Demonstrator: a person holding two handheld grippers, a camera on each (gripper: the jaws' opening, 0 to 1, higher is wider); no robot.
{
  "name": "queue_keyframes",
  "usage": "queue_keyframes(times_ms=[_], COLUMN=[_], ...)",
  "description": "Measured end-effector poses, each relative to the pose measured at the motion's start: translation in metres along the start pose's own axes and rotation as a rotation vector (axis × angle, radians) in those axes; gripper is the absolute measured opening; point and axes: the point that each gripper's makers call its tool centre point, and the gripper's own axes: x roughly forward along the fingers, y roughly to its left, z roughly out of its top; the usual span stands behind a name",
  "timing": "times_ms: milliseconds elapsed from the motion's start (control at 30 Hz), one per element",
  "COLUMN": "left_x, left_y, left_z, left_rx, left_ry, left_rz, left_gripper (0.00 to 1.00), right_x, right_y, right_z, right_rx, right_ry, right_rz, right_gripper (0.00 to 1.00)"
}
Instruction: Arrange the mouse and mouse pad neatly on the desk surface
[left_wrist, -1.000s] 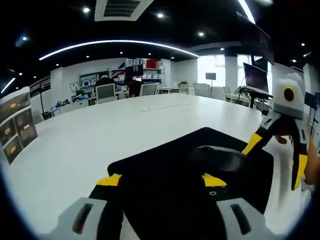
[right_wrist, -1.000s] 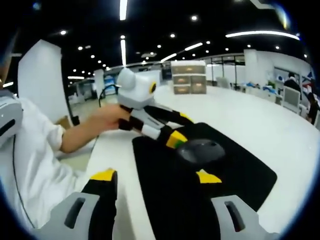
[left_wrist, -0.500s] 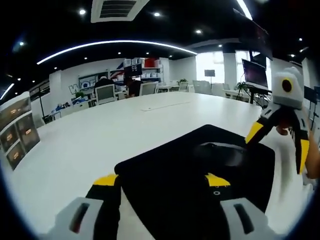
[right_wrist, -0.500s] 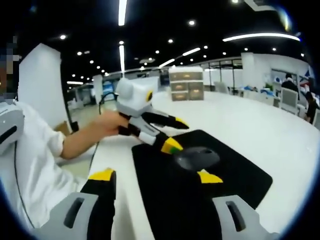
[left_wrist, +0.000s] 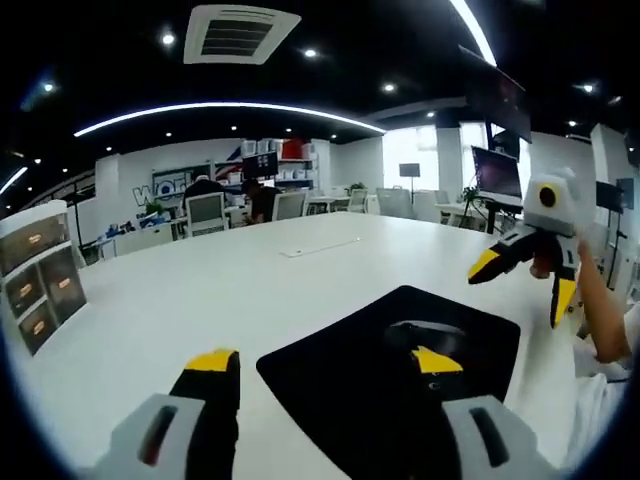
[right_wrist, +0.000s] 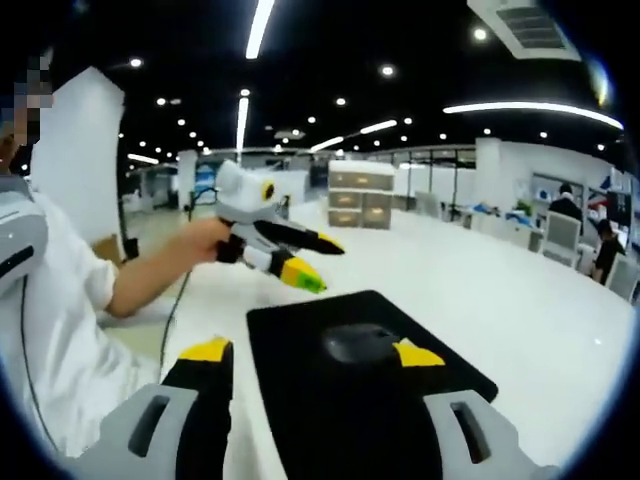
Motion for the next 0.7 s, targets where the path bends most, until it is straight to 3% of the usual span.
queue_keyframes(times_ms=[267,700], left_x=[-0.035,-0.065], left_y=[-0.007,-0.014], left_z=[0.037,0.069], left_rx=[-0.041,-0.033], left_ry=[-0.064,-0.147], left_rz=[-0.06,-0.105], left_gripper=[0.67,0.66], right_x=[-0.02,-0.059], right_y=[0.005,-0.014], right_z=[0.028,0.056], right_rx=[-0.011,0.029], right_ry=[-0.07,-0.153], right_rz=[-0.036,-0.161], right_gripper=[0.58,0.5])
